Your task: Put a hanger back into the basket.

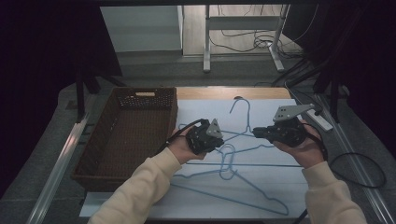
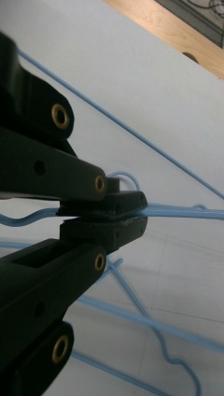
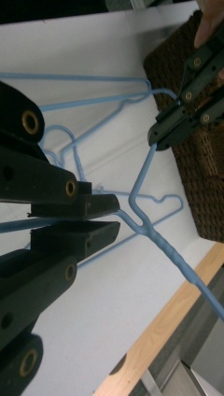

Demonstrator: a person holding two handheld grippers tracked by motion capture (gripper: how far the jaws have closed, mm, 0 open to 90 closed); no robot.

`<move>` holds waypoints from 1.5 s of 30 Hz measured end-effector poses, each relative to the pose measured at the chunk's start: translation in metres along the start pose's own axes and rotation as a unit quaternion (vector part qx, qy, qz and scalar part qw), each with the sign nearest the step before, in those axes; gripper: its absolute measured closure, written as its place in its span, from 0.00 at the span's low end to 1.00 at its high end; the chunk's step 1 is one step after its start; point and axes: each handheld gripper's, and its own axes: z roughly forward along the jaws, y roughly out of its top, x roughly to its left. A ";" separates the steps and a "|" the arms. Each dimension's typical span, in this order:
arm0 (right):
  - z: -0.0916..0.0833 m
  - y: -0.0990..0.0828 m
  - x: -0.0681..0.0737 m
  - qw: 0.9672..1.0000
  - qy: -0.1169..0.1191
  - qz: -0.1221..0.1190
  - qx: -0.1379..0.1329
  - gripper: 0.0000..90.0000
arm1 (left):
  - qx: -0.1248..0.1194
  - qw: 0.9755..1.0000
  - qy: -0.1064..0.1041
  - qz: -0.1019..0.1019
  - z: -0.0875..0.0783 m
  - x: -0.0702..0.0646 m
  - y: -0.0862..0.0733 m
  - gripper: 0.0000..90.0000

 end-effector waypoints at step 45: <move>-0.006 -0.100 -0.006 0.978 -0.073 0.163 -0.105 0.38 | -0.128 0.969 0.110 -0.183 -0.151 0.047 -0.076 0.98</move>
